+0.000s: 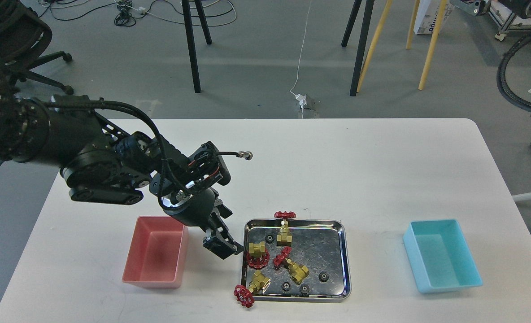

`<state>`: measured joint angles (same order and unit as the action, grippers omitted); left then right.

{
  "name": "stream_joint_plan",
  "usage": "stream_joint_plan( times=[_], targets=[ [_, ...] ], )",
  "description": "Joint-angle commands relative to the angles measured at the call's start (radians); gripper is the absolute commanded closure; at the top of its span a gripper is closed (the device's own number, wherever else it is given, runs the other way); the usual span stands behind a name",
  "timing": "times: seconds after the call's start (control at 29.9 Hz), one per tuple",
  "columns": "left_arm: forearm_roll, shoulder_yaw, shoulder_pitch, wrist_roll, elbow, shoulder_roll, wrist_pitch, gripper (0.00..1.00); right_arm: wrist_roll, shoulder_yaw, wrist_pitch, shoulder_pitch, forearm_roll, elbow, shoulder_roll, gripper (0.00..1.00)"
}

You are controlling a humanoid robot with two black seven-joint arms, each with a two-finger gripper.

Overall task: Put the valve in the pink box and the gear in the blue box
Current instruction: 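Lower the left gripper and grasp the red-handled brass valve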

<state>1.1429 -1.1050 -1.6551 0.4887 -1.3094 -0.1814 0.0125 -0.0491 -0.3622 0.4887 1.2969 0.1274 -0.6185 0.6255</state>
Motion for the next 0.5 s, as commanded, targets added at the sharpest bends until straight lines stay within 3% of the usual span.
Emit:
stream_joint_plan(
  times=[0.0,0.47],
  targets=[
    [-0.002,0.004,0.04,0.0,0.013,0.002,0.035,0.01,0.0,0.0,0.0,-0.002,0.0,0.0,-0.001,0.0],
    [-0.002,0.043,0.161,0.0,0.098,0.025,0.101,0.03,0.0,0.0,0.0,-0.018,0.0,-0.004,-0.003,0.0]
  ],
)
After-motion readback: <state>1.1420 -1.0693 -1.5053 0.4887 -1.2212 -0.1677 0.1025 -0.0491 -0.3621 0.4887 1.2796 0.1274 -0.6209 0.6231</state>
